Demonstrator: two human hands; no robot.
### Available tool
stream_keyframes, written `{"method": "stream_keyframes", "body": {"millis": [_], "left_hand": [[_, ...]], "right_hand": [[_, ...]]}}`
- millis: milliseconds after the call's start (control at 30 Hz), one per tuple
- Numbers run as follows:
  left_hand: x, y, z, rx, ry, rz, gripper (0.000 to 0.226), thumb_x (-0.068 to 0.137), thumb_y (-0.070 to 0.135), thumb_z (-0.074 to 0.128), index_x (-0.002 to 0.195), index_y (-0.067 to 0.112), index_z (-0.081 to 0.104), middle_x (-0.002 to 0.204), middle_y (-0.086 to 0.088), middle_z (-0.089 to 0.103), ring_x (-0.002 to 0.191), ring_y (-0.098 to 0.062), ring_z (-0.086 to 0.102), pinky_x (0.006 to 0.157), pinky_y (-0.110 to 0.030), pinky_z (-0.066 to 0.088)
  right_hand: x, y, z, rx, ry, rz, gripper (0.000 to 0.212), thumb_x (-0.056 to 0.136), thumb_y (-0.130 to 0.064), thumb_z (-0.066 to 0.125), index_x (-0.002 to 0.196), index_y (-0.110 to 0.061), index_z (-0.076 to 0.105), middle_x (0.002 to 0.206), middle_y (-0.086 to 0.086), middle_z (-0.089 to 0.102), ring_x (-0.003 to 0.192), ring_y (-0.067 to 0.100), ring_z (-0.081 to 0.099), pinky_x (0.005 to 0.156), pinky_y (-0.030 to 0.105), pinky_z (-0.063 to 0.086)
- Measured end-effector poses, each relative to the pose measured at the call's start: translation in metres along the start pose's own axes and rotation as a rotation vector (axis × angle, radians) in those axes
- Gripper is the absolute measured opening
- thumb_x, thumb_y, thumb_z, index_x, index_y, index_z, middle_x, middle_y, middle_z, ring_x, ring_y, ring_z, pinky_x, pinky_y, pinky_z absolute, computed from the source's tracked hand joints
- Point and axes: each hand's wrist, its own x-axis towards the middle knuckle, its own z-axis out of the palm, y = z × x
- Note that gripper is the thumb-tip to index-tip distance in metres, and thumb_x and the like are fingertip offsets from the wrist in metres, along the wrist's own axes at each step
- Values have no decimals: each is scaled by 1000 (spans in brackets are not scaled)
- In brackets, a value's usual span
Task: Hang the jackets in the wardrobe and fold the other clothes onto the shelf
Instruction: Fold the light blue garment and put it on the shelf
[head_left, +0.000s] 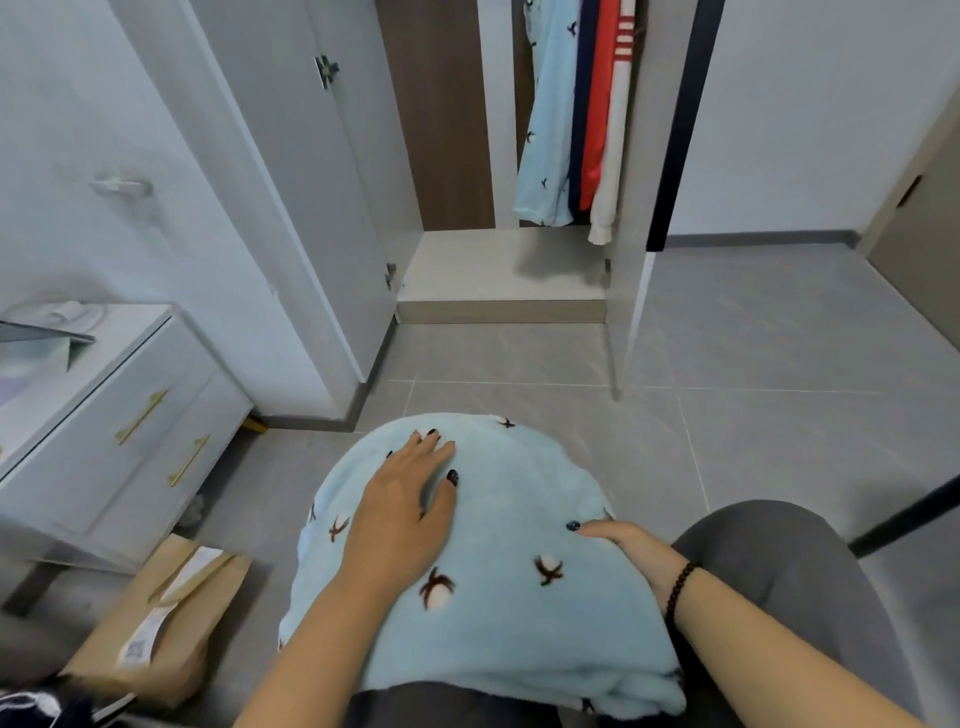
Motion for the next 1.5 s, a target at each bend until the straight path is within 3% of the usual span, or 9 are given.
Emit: {"method": "stream_keyframes", "body": {"millis": [100, 333, 733, 867, 1000, 1100, 1200, 1333, 1500], "left_hand": [[6, 12, 7, 35, -94, 4, 46, 99, 37, 47, 145, 32, 44, 156, 10, 30, 147, -5, 18, 118, -22, 9], [15, 66, 29, -49, -254, 89, 48, 102, 43, 36, 149, 36, 33, 160, 11, 20, 148, -4, 10, 119, -25, 5], [-19, 183, 79, -285, -575, 301, 54, 98, 59, 33, 149, 45, 25, 159, 23, 14, 143, 7, 6, 110, -15, 4], [-21, 192, 87, -51, -549, 428, 60, 98, 61, 26, 153, 39, 17, 161, 15, 12, 148, -4, 5, 119, -25, 1], [-17, 160, 91, 296, -530, 361, 68, 97, 63, 19, 156, 30, 10, 164, 1, 4, 150, -15, -4, 119, -39, -10], [-24, 135, 96, 117, -635, 227, 66, 98, 61, 26, 156, 30, 13, 164, 5, 3, 150, -10, -4, 120, -32, -7], [-28, 127, 98, -244, -544, 108, 53, 99, 49, 43, 149, 32, 35, 159, 10, 25, 147, -5, 16, 120, -23, 9], [-24, 128, 82, -882, -475, -243, 24, 97, 37, 54, 117, 33, 66, 131, 6, 63, 113, 1, 59, 88, -8, 45], [-15, 113, 47, -1479, -492, -525, 51, 93, 48, 44, 129, 15, 60, 132, -14, 61, 119, -27, 58, 109, -43, 39]], "right_hand": [[-32, -32, -6, -74, 81, -148, 51, 77, -4, 66, 127, -7, 59, 122, 20, 64, 106, 38, 63, 92, 50, 51], [-132, -83, 1, -226, 181, -374, 34, 86, 10, 52, 112, -5, 65, 109, 16, 70, 95, 32, 70, 65, 35, 59], [-305, -84, -45, -252, 549, -365, 45, 75, 3, 58, 120, 3, 59, 115, 25, 66, 104, 40, 64, 94, 51, 49], [-339, -85, -67, -184, 631, -339, 41, 82, 2, 54, 123, -2, 59, 122, 27, 61, 113, 46, 57, 106, 59, 35], [-338, -94, -62, -267, 645, -272, 40, 83, 2, 54, 122, -5, 57, 114, 25, 66, 100, 45, 64, 93, 56, 48], [-318, -107, -42, -415, 679, -213, 44, 84, -2, 59, 128, -6, 51, 107, 22, 69, 94, 41, 68, 76, 47, 57], [-295, -126, -6, -653, 694, -207, 32, 83, -13, 63, 115, -6, 64, 101, 16, 73, 92, 35, 70, 90, 49, 53], [-258, -139, 59, -1160, 757, -238, 42, 75, -36, 66, 115, -24, 61, 117, -1, 67, 99, 22, 65, 91, 38, 52], [-189, -112, 125, -1530, 622, -276, 64, 85, -33, 56, 143, -18, 33, 144, 5, 41, 123, 22, 44, 88, 28, 37]]}}
